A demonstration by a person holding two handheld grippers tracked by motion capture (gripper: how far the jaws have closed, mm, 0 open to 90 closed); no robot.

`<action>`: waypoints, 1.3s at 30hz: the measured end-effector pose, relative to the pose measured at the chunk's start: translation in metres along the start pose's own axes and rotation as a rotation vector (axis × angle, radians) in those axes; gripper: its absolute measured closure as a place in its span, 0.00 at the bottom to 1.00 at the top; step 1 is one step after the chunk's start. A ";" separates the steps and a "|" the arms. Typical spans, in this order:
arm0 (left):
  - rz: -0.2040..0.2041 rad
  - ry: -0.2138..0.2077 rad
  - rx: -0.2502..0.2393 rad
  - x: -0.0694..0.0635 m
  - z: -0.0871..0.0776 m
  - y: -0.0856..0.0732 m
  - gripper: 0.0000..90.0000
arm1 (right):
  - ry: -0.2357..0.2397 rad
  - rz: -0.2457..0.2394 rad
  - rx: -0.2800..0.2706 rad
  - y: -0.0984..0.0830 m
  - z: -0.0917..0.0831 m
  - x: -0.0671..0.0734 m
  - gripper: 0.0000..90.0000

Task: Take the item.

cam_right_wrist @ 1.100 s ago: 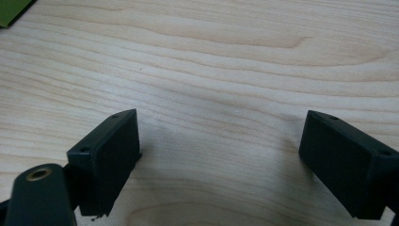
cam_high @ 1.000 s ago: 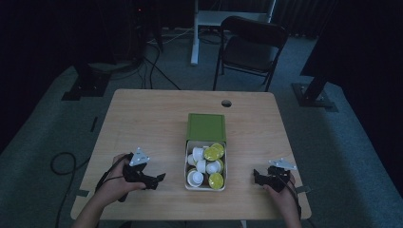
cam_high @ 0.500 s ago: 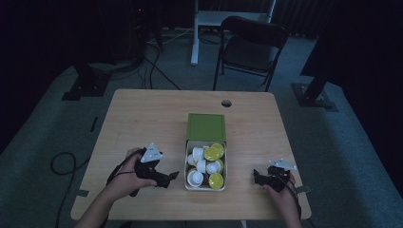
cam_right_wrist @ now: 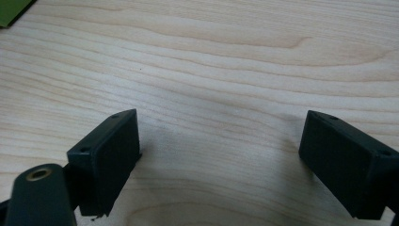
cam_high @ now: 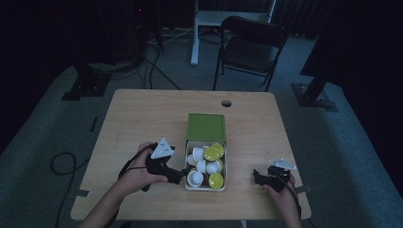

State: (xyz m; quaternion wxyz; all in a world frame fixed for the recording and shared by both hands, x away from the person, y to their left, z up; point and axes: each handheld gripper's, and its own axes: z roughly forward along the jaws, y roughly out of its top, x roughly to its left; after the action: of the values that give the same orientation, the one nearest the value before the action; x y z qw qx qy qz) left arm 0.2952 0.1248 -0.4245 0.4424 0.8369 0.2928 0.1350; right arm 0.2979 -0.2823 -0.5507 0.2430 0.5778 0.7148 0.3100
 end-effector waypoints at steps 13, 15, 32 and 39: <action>0.028 -0.053 0.013 -0.015 0.024 0.023 0.07 | 0.000 0.000 0.000 0.000 0.000 0.000 0.14; 0.024 -0.063 0.019 -0.017 0.029 0.025 0.07 | 0.000 0.001 0.000 0.000 0.000 0.000 0.14; 0.036 -0.069 0.079 -0.029 0.067 0.044 0.07 | 0.000 -0.001 0.000 0.000 0.000 0.000 0.14; 0.029 -0.061 0.106 -0.030 0.080 0.046 0.07 | 0.000 -0.001 0.000 0.000 0.000 0.000 0.14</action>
State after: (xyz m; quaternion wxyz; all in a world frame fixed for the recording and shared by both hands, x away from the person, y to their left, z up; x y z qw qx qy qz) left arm 0.3275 0.0332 -0.4317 0.4041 0.8669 0.2740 0.1002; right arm 0.2979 -0.2824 -0.5507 0.2433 0.5775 0.7150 0.3100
